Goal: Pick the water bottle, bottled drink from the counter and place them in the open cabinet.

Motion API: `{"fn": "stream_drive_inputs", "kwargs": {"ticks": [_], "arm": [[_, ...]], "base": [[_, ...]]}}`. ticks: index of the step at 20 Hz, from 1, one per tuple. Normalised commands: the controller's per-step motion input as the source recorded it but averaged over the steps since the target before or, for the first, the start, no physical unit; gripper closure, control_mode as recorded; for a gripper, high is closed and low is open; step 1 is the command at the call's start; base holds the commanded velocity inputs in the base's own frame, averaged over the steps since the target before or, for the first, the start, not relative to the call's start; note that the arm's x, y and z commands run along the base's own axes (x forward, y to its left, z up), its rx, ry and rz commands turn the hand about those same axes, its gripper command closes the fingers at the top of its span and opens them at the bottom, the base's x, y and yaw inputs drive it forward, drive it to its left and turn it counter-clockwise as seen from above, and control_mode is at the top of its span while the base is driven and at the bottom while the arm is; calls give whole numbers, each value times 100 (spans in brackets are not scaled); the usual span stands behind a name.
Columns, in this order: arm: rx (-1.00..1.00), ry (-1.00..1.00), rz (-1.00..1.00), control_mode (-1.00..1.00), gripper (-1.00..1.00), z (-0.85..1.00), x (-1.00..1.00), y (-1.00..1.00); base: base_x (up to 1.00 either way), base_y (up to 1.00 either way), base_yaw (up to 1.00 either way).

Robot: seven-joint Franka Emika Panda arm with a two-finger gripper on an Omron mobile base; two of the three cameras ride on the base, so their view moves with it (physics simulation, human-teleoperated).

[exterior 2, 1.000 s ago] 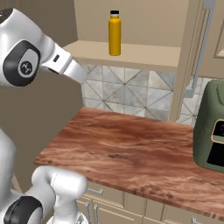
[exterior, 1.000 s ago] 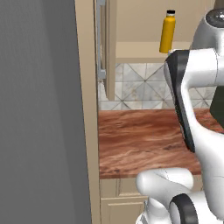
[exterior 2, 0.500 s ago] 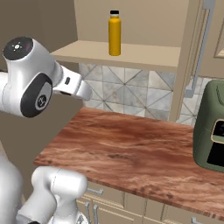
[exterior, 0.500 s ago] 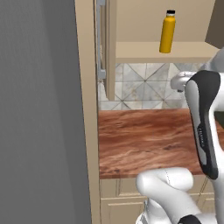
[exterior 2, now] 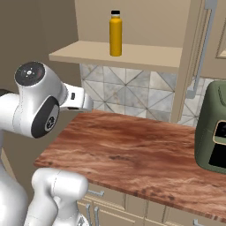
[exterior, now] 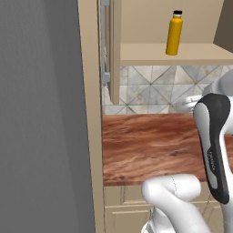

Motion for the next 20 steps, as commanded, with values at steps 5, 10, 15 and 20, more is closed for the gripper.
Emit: {"fn": "stream_drive_inputs", "kwargs": {"ticks": [5, 10, 15, 20], "arm": [[0, 2, 1, -100, -100, -11, 0, 1], [0, 0, 0, -100, -100, 0, 0, 0], [0, 0, 0, -100, -100, 0, 0, 0], [0, 0, 0, -100, -100, 0, 0, 0]], "base": [[0, 0, 0], [0, 0, 0], [0, 0, 0], [0, 0, 0]]}}
